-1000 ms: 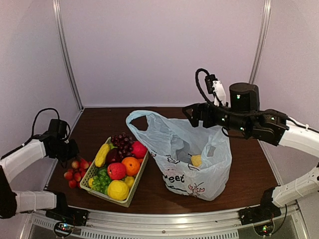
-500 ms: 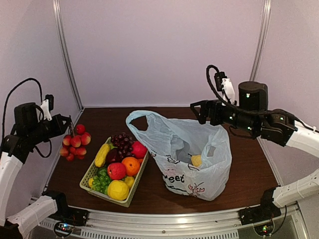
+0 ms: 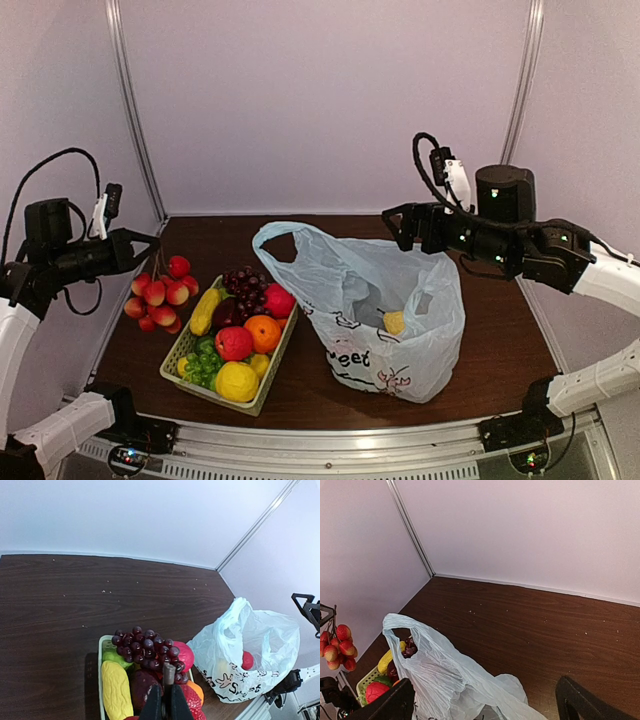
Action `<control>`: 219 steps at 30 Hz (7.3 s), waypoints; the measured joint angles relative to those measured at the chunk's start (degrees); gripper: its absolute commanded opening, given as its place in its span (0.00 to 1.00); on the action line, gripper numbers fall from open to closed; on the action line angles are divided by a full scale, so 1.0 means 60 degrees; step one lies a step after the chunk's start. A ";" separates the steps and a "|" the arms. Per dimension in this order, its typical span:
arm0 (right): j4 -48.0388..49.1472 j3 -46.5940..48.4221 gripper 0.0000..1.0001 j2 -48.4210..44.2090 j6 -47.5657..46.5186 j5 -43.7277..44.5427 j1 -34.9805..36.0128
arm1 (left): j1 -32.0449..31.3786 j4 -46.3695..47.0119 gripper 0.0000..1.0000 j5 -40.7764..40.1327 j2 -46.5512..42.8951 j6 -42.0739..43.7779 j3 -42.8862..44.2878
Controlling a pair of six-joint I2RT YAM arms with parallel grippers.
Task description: Untie the knot of the plastic bag and take out the fruit
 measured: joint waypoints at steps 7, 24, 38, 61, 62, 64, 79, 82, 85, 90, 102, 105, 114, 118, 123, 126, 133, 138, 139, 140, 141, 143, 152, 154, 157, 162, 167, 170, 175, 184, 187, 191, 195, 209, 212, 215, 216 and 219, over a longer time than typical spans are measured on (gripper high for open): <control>0.0004 0.0000 0.99 0.0066 0.0168 -0.0011 0.0000 | -0.1304 0.0743 0.00 -0.0109 0.0648 -0.0273 0.0000; -0.0091 0.0000 0.99 -0.0098 0.0248 -0.0004 -0.0004 | -0.3340 0.2277 0.00 -0.0903 0.3676 0.1147 0.0091; -0.0215 0.0000 0.99 -0.0244 0.0379 0.0000 0.0000 | -0.3450 0.2586 0.10 0.0594 0.5406 0.2342 0.0499; -0.0288 0.0000 0.99 -0.0295 0.0390 0.0000 -0.0004 | -0.3468 0.3038 0.96 -0.0186 0.4783 0.2014 0.0321; -0.0291 0.0000 0.99 -0.0302 0.0390 0.0000 -0.0004 | -0.3468 0.3042 0.96 -0.0204 0.4750 0.1996 0.0317; -0.0321 0.0000 0.99 -0.0328 0.0386 0.0000 -0.0004 | -0.3468 0.3053 0.97 -0.0186 0.4659 0.1934 0.0317; -0.3089 0.0135 0.99 -0.1774 0.0393 0.0280 -0.0004 | -0.4306 0.3304 0.96 0.0324 0.4255 0.0834 0.1300; -0.3348 -0.0288 0.99 -0.2200 0.0543 -0.0011 -0.0004 | -0.4364 0.3242 0.95 0.0124 0.4703 0.0856 0.1800; -0.3472 -0.0776 0.99 -0.2342 0.0739 -0.0328 -0.0004 | -0.4448 0.3235 0.95 -0.0113 0.5246 0.0911 0.2157; -0.3581 -0.1337 0.99 -0.2135 0.0976 -0.0627 0.0000 | -0.4809 0.2954 0.95 -0.0474 0.6164 0.1086 0.2725; -0.3413 -0.1428 0.42 -0.1585 0.1504 -0.0535 0.0000 | -0.5337 0.2688 0.25 -0.0288 0.7220 0.1424 0.3399; -0.3271 -0.1421 0.16 -0.1570 0.1599 -0.0408 -0.0004 | -0.5439 0.2685 0.03 -0.0240 0.7435 0.1432 0.3574; -0.2838 0.0266 0.00 0.0168 0.0994 -0.0426 -0.1209 | -0.5523 0.2973 0.00 -0.0124 0.7584 0.0980 0.4003; -0.2586 0.1847 0.00 0.1151 0.0262 -0.0845 -0.1912 | -0.5544 0.3530 0.00 -0.0153 0.7377 0.0612 0.4138; -0.1861 0.2379 0.03 0.1293 -0.0572 -0.1501 -0.2255 | -0.6018 0.4309 0.00 -0.0503 0.6455 0.0193 0.3676; -0.1483 0.1887 0.26 0.1060 -0.0852 -0.1621 -0.2295 | -0.6645 0.4805 0.00 -0.0951 0.5741 -0.0022 0.2940; -0.1931 0.0084 0.78 0.0084 -0.0648 -0.1180 -0.2441 | -0.8160 0.5446 0.00 -0.2710 0.4914 -0.0328 0.1111; -0.2561 0.0055 0.72 -0.0747 -0.0590 -0.1279 -0.2426 | -0.8735 0.5468 0.00 -0.3650 0.4998 -0.0452 0.0539; -0.2616 0.0087 0.70 -0.0940 -0.0594 -0.1417 -0.2404 | -0.8830 0.5479 0.00 -0.3843 0.5009 -0.0474 0.0521; -0.2634 0.0127 0.68 -0.1075 -0.0605 -0.1625 -0.2371 | -0.8918 0.5519 0.00 -0.4025 0.5009 -0.0506 0.0506; -0.2612 0.0157 0.67 -0.1231 -0.0561 -0.1876 -0.2291 | -0.8994 0.5570 0.00 -0.4182 0.5002 -0.0539 0.0484; -0.2499 0.0153 0.66 -0.1435 -0.0477 -0.2331 -0.1971 | -0.9143 0.5683 0.00 -0.4462 0.4980 -0.0608 0.0404; -0.1195 0.0044 0.60 0.0404 -0.0018 -0.2484 0.0568 | -0.9326 0.6051 0.00 -0.5053 0.4736 -0.0980 -0.0095; -0.0951 0.0091 0.60 0.1195 0.0066 -0.2350 0.0761 | -0.9326 0.6054 0.00 -0.5100 0.4688 -0.1038 -0.0113; -0.0568 0.0200 0.59 0.2299 0.0168 -0.2160 0.0871 | -0.9333 0.6058 0.00 -0.5260 0.4601 -0.1118 -0.0157; -0.0189 0.0514 0.66 0.3807 0.0226 -0.1596 0.0903 | -0.9333 0.6164 0.00 -0.5497 0.4452 -0.1271 -0.0324; -0.0091 0.0168 0.73 0.4426 0.0459 -0.0954 0.0903 | -0.9340 0.6258 0.00 -0.5665 0.4404 -0.1362 -0.0455; -0.0011 -0.0561 0.74 0.4401 0.0674 -0.0714 0.0903 | -0.9340 0.6258 0.00 -0.5716 0.4390 -0.1392 -0.0474; 0.0095 -0.2240 0.76 0.3993 0.1257 -0.0652 0.0984 | -0.9344 0.6258 0.00 -0.5843 0.4320 -0.1402 -0.0499; 0.0266 -0.3654 0.79 0.2750 0.2142 -0.0579 0.1297 | -0.9358 0.6255 0.00 -0.5759 0.4240 -0.1381 -0.0787; 0.0229 -0.3326 0.77 0.2645 0.2106 -0.0484 0.1297 | -0.9358 0.6302 0.00 -0.5577 0.4149 -0.1348 -0.0816; 0.0262 -0.2437 0.68 0.2812 0.1796 -0.0390 0.1293 | -0.9358 0.6470 0.00 -0.5311 0.3989 -0.1351 -0.0958; 0.0419 -0.1286 0.60 0.3646 0.1297 -0.0426 0.1188 | -0.9358 0.6543 0.00 -0.5206 0.3832 -0.1355 -0.1093; 0.0874 0.0120 0.58 0.6200 -0.0703 -0.1636 -0.0164 | -0.9358 0.6539 0.00 -0.5249 0.3632 -0.1497 -0.1188; 0.1016 0.0189 0.62 0.6444 -0.1107 -0.1985 -0.0306 | -0.9358 0.6539 0.00 -0.5246 0.3614 -0.1504 -0.1188; 0.1173 0.0353 0.69 0.6830 -0.1504 -0.2295 -0.0379 | -0.9358 0.6535 0.00 -0.5246 0.3614 -0.1508 -0.1188; 0.1217 0.0404 0.72 0.6972 -0.1632 -0.2371 -0.0386 | -0.9358 0.6535 0.00 -0.5246 0.3614 -0.1508 -0.1188; 0.1311 0.0583 0.78 0.7366 -0.1967 -0.2441 -0.0408 | -0.9358 0.6528 0.00 -0.5246 0.3617 -0.1512 -0.1188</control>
